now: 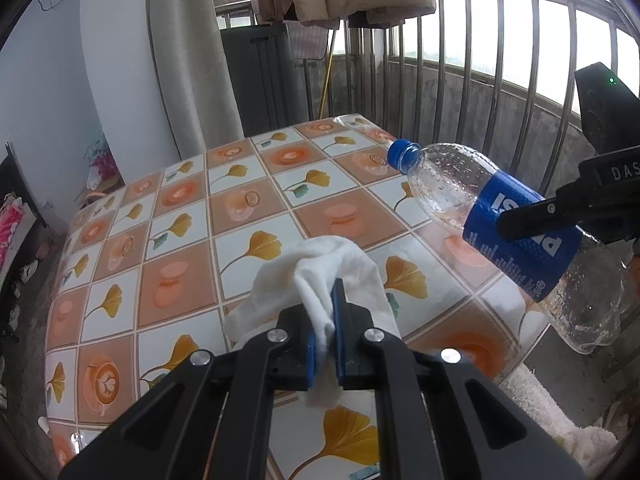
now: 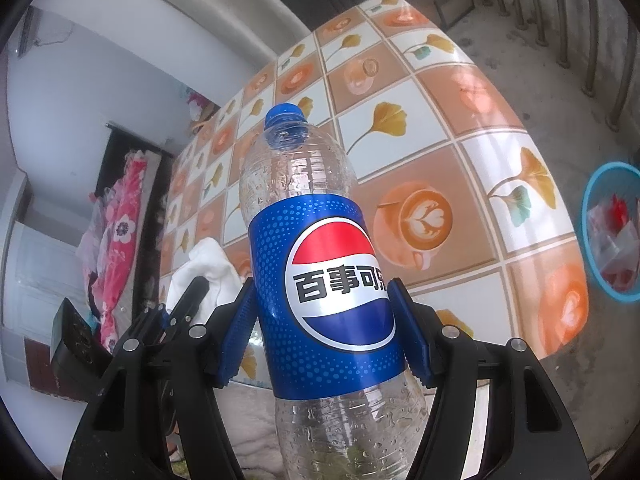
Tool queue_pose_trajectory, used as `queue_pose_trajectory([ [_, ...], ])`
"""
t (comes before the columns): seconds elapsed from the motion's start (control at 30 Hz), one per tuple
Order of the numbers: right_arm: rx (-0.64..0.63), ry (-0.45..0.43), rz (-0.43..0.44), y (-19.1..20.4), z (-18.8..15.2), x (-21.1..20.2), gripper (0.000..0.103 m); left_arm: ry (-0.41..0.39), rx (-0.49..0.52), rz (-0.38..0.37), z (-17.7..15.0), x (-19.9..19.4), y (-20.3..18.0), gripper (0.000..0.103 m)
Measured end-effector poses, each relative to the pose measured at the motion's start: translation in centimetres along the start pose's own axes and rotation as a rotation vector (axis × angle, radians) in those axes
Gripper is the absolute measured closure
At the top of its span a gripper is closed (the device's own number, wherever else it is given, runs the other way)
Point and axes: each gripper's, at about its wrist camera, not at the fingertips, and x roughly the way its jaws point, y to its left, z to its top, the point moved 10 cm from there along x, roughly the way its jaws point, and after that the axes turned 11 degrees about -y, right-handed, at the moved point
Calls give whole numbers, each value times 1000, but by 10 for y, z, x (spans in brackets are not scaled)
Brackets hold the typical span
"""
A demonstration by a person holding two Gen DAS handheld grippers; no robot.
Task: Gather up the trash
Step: 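Lift the glove and Pepsi bottle and carry both toward the blue wastebasket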
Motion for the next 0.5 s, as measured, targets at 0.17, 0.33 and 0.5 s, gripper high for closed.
queue_pose_trajectory([
  [0.17,5,-26,8,-3,1,-13,42,-21,17,-2,8,-7,-7,96],
  [0.33,13,-59,17,-9,2,-31,42,-48,40,-6,20,-14,-18,96],
  [0.5,32,-95,17,-17,5,-47,42,-80,73,-19,33,-21,-33,96],
])
